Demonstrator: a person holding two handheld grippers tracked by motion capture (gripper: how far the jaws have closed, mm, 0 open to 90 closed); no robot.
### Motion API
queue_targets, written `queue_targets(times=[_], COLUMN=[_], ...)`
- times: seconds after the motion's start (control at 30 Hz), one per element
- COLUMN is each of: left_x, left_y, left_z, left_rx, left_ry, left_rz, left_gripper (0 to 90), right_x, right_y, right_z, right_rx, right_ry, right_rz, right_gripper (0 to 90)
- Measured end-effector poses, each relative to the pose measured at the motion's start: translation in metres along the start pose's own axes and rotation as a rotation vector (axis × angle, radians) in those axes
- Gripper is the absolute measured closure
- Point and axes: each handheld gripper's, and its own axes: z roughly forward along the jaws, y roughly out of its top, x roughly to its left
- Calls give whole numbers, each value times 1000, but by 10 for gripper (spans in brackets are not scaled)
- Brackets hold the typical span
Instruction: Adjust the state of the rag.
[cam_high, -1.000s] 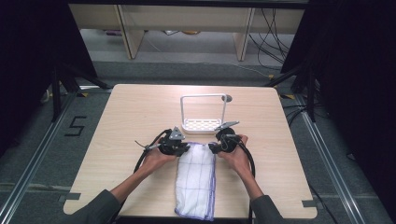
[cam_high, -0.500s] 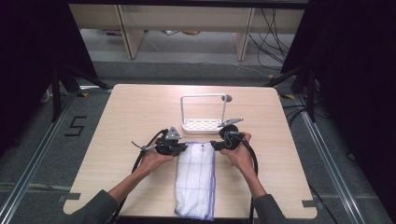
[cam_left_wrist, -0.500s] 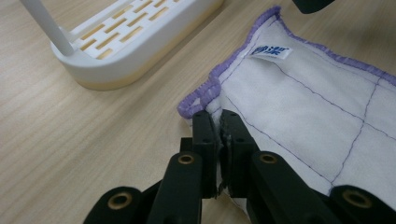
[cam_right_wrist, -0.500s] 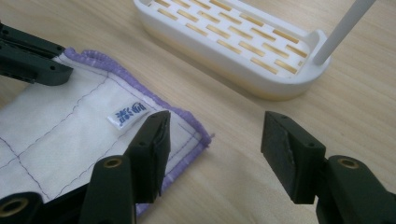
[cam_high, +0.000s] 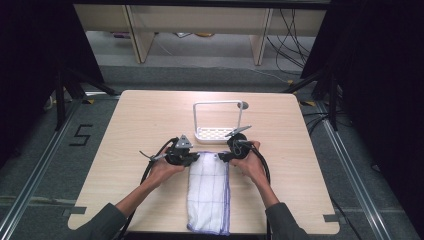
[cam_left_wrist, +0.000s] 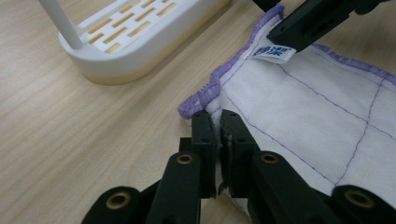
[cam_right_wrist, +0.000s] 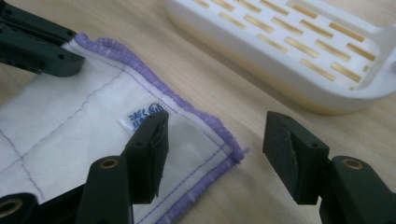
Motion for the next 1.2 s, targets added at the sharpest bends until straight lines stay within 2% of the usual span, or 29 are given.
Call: queue_targets(times=[0.07, 0.2, 0.27, 0.3, 0.33, 0.4, 0.43, 0.47, 0.5, 0.57, 0.67, 0.7, 0.73, 0.77, 0.93, 0.97, 1.03, 1.07, 1.1, 1.13, 1.2], left_x=[1, 2, 2, 2, 2, 2, 2, 1, 2, 2, 3, 3, 3, 3, 3, 1, 2, 2, 1, -1, -1], left_y=[0, -1, -1, -1, -1, -1, -1, -1, -1, 0, -1, -1, -1, 0, 3, 4, 5, 5, 5, 6, 7], left_z=[0, 2, 2, 2, 2, 2, 2, 2, 2, 2, 2, 2, 2, 1, -3, -4, -5, -6, -6, -5, -7], left_rx=[0, 0, 0, -1, 0, 0, 0, 0, -1, 2, 2, 1, -1, -5, -28, -40, -38, -33, -35, -55, -56], left_ry=[-1, -7, 2, 2, 2, -5, -5, -5, -5, -9, -13, -14, -15, -18, -30, -25, -28, -30, -30, -32, -39], left_rz=[-8, -10, -11, -11, -12, -15, -17, -17, -15, -17, -20, -21, -24, -29, -39, -57, -45, -35, -37, -59, -56], left_gripper=[840, 833, 833, 832, 832, 831, 831, 831, 830, 831, 833, 835, 836, 838, 847, 849, 851, 851, 851, 852, 854], right_x=[2, 2, 2, 3, 3, 5, 5, 8, 9, 11, 10, 9, 10, 10, 14, 15, 18, 18, 19, 19, 20], right_y=[0, 0, 0, -1, -1, -1, -2, -2, -2, -2, -3, -4, -5, -5, -4, -4, -3, -4, -4, -3, -4], right_z=[2, 6, 6, 6, 8, 6, 6, 6, 6, 5, 6, 7, 6, 5, -4, -8, -13, -13, -14, -18, -20], right_rx=[34, 46, 41, 42, 37, 39, 32, 42, 34, 42, 19, -3, 3, -4, -52, -53, -56, -80, -87, -72, -85], right_ry=[1, -5, -20, -15, -14, -28, -20, -25, -7, -2, 28, 36, 35, 46, 31, 40, 42, 41, 45, 48, 46], right_rz=[13, 35, 10, 15, 0, 8, 1, 33, 18, 38, 18, 13, 13, 3, -20, -19, -14, -26, -25, -34, -42], right_gripper=[416, 418, 428, 437, 444, 476, 498, 525, 565, 624, 766, 793, 810, 820, 834, 834, 835, 835, 835, 836, 836])
